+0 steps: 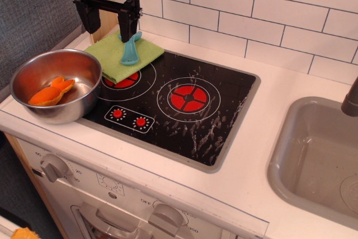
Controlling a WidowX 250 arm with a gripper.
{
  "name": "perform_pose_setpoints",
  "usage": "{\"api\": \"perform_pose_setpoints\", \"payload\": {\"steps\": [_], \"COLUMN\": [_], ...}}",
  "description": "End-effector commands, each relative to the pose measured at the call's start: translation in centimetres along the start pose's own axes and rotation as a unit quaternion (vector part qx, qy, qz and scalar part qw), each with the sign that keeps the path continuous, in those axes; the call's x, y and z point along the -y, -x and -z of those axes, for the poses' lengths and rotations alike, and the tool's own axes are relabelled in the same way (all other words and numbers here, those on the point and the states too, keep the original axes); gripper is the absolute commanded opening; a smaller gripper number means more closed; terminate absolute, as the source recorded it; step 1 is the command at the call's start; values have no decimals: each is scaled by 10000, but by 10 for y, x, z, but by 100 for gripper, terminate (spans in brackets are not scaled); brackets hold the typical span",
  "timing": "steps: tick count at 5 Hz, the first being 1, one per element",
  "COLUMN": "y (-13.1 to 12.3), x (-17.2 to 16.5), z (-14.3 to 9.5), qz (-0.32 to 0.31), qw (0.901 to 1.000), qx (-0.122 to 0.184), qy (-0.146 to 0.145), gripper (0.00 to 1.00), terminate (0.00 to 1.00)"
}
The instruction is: Place the lobster to the right of the green cloth.
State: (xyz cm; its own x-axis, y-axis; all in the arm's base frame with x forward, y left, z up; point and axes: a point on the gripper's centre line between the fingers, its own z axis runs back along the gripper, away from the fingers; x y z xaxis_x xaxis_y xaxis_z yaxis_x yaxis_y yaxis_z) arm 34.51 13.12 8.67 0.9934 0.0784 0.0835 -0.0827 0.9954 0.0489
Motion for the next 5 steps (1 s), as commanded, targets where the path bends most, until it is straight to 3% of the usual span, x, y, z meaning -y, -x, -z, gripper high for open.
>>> {"api": "perform_pose_setpoints", "payload": {"steps": [1, 3, 4, 5], "y": [0, 56, 77, 84], "x": [0, -26, -46, -61], "z": [0, -34, -35, -15], "qz": [0, -385, -594, -724], "qw": [10000, 9979, 9965, 9965], "qx": [0, 514, 579, 318], "qy": [0, -85, -124, -280], "gripper": [100, 100, 100, 100], "terminate": [0, 0, 0, 0]}}
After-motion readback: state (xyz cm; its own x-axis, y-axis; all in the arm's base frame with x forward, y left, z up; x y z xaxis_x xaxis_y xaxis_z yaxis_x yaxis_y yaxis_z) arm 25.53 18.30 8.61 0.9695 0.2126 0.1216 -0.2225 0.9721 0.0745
